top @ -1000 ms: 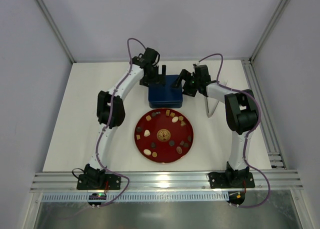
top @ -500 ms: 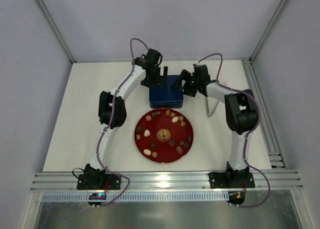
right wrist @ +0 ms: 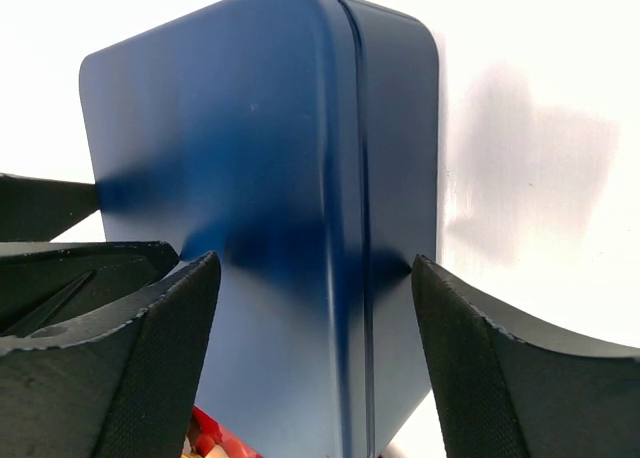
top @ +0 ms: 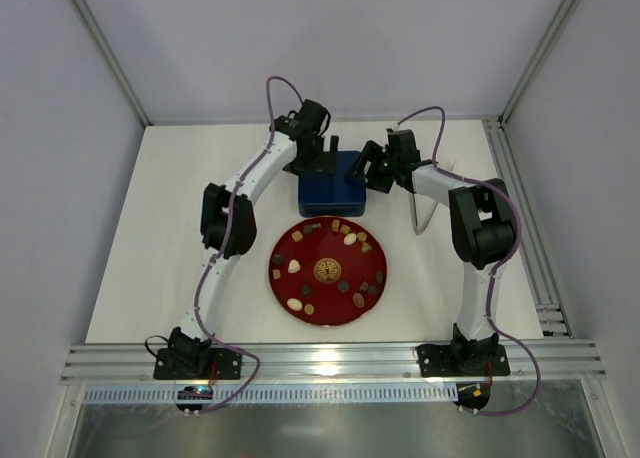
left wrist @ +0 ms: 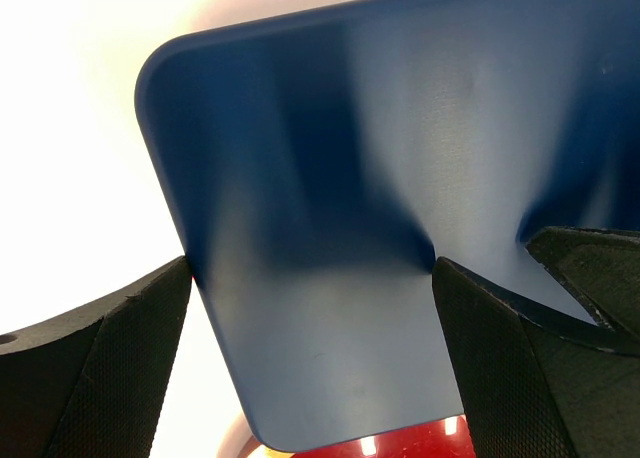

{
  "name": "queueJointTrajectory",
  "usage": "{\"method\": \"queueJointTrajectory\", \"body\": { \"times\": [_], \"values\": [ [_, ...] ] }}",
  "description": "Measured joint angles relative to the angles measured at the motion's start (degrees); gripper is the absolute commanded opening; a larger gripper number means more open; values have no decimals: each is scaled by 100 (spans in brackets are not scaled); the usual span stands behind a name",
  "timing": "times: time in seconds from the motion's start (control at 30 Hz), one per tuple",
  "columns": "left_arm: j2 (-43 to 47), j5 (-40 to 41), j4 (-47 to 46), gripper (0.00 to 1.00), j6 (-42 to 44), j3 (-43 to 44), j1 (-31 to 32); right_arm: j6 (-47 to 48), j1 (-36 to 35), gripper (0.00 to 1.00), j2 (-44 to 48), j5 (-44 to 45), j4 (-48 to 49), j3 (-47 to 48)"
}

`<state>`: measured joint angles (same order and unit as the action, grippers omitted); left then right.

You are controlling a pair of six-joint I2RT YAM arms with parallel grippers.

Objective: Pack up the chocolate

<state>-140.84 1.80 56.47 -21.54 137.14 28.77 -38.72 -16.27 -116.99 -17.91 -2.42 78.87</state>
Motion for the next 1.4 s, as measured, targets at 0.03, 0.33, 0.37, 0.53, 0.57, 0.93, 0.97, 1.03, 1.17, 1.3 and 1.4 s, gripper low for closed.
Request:
{"method": "queueJointTrajectory", "body": {
  "times": [0.03,0.33,0.37,0.53,0.57,0.93,0.97,1.03,1.17,1.3,1.4],
  "values": [
    [0,31,2,100,7,0,11,0,0,76,0,13,-4,0],
    [-4,203,33,100,79,9,52,-2,0,67,0,44,-24,0],
    [-2,208,15,100,79,-15,52,-2,0,66,0,48,-24,0],
    [122,229,-184,100,72,-282,52,-2,0,64,0,68,-7,-7],
    [166,232,-245,100,70,-367,52,-2,2,63,0,68,13,-15],
    [452,280,-699,100,-63,-977,52,-33,44,58,11,33,299,-164],
    [476,280,-739,100,-74,-1027,52,-35,48,57,13,33,323,-177],
    [538,282,-839,100,-98,-1161,50,-39,57,57,26,35,374,-210],
    [651,293,-1056,100,-166,-1427,50,-46,66,56,39,44,487,-293],
    [728,291,-1200,100,-212,-1596,48,-50,70,54,63,50,616,-378],
    [730,293,-1209,100,-210,-1600,48,-50,72,53,70,50,634,-389]
  ]
}}
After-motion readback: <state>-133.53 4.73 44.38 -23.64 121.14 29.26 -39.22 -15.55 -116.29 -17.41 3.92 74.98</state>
